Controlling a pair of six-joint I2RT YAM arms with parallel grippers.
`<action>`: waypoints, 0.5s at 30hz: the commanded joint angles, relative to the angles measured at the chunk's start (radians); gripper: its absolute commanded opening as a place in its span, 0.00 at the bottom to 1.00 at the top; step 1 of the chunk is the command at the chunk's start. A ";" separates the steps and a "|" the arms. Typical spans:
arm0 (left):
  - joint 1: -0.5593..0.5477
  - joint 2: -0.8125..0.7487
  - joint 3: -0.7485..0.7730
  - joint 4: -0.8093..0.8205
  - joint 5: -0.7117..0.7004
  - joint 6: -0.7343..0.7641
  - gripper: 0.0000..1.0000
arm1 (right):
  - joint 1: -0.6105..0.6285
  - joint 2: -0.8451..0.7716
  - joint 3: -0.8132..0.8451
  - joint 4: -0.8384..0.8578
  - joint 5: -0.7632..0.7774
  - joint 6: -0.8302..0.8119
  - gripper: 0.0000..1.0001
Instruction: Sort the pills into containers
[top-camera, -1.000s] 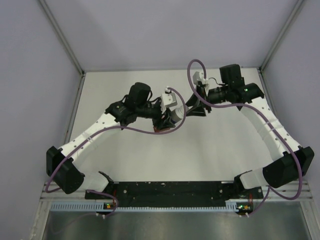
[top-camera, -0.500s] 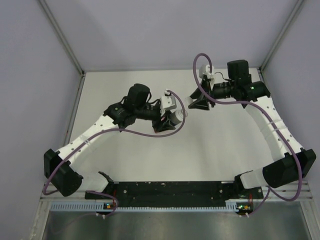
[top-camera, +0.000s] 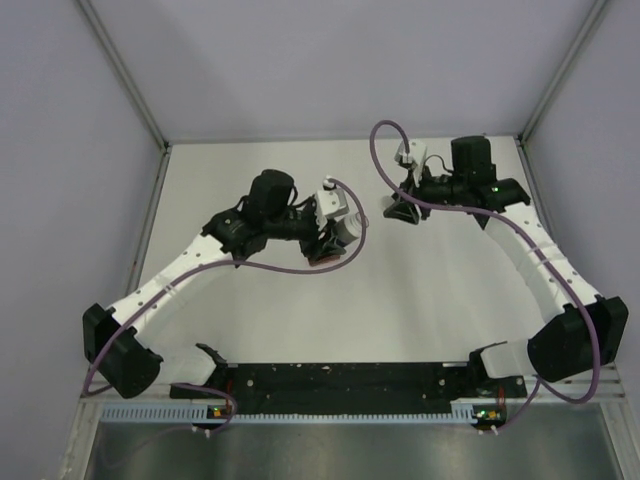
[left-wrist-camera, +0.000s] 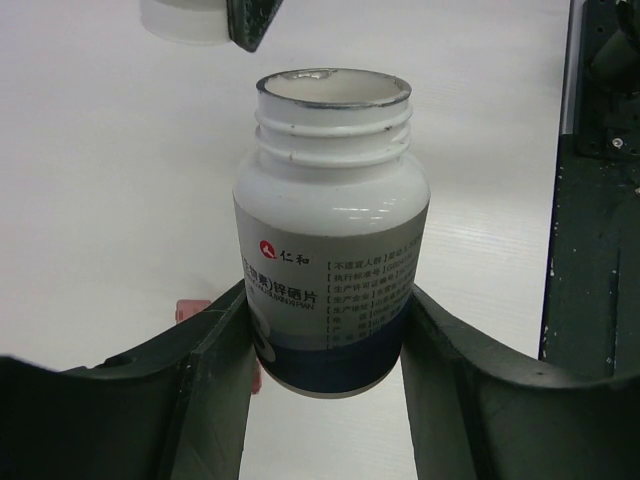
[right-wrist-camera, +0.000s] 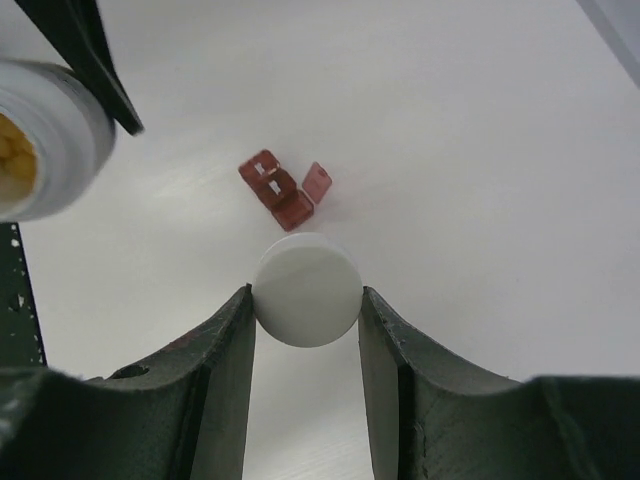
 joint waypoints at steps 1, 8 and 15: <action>0.016 -0.050 -0.009 0.069 -0.040 -0.019 0.00 | -0.010 -0.033 -0.097 0.156 0.202 0.089 0.33; 0.035 -0.057 -0.030 0.083 -0.049 -0.016 0.00 | -0.010 -0.009 -0.246 0.319 0.416 0.173 0.34; 0.053 -0.079 -0.058 0.089 -0.055 -0.022 0.00 | -0.010 0.095 -0.368 0.464 0.518 0.250 0.35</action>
